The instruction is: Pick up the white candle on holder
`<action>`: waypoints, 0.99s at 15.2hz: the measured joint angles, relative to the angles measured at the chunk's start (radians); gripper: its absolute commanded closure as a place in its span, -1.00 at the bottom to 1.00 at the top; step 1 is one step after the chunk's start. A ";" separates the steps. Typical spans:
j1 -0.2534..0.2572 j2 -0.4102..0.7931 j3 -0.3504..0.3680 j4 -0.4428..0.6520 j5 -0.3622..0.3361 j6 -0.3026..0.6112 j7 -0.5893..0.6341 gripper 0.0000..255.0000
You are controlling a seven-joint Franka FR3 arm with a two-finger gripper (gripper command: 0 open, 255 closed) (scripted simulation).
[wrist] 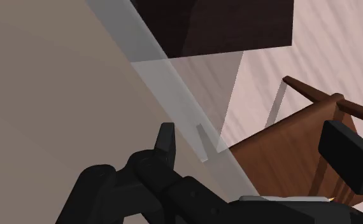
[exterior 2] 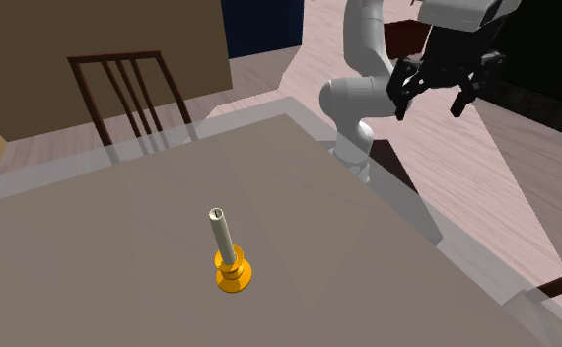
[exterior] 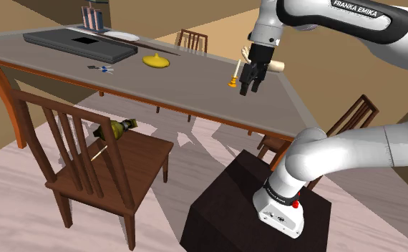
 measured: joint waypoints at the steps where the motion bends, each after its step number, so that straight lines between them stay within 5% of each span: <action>1: 0.000 0.000 0.000 0.000 0.000 0.000 0.000 -1.00; 15: -0.073 0.162 -0.213 -0.001 -0.154 0.391 -0.220 -1.00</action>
